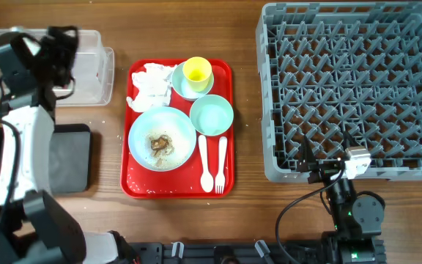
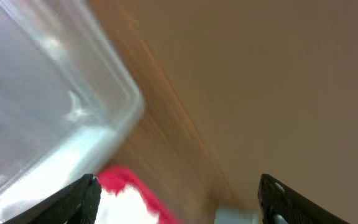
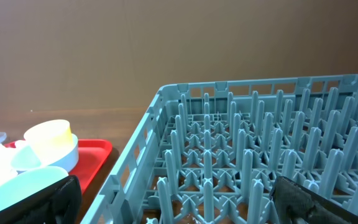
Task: Sort waste into correct bins and load items into the dishwasher rack
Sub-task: 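Carry the wrapper left and release it into the clear bin, then move the left gripper back and grasp the crumpled white tissue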
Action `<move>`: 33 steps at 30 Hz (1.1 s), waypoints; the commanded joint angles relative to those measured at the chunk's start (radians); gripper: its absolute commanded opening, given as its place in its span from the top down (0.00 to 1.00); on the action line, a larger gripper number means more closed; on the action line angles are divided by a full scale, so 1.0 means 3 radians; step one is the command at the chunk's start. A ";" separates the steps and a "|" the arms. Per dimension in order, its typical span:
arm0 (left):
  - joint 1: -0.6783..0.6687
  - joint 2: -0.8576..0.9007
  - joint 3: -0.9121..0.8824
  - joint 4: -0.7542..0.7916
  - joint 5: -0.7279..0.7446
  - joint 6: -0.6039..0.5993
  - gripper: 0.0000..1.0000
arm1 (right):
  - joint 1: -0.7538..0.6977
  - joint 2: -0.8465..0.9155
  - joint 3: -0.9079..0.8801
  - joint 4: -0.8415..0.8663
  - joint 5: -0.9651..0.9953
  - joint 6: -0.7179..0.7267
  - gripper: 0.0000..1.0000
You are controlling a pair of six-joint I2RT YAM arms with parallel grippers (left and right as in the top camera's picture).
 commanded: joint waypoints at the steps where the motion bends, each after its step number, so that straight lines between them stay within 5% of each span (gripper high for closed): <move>1: -0.0459 -0.0024 -0.0006 -0.0323 0.0421 0.1294 0.20 | 0.0014 -0.0015 -0.0004 0.0017 -0.0041 0.0043 0.00; 8: -0.1347 0.0281 -0.0006 -0.0609 -0.0810 0.1494 0.22 | 0.0014 -0.0015 -0.0004 0.0017 -0.0039 0.0043 0.00; 14: -0.1654 0.0678 -0.0006 -0.0676 -0.1581 0.1480 0.32 | 0.0014 -0.0015 -0.0004 0.0017 -0.0041 0.0043 0.00; 27: -0.1659 0.1232 -0.0006 -0.1025 -0.1575 0.1282 0.43 | 0.0014 -0.0015 -0.0004 0.0017 -0.0041 0.0042 0.00; 29: -0.1658 0.1245 -0.0006 -0.1025 -0.1511 0.1282 0.49 | 0.0014 -0.0015 -0.0004 0.0017 -0.0041 0.0043 0.00; 33: -0.1658 0.1239 -0.0005 -0.1038 -0.1509 0.1282 0.80 | 0.0014 -0.0015 -0.0004 0.0017 -0.0041 0.0043 0.00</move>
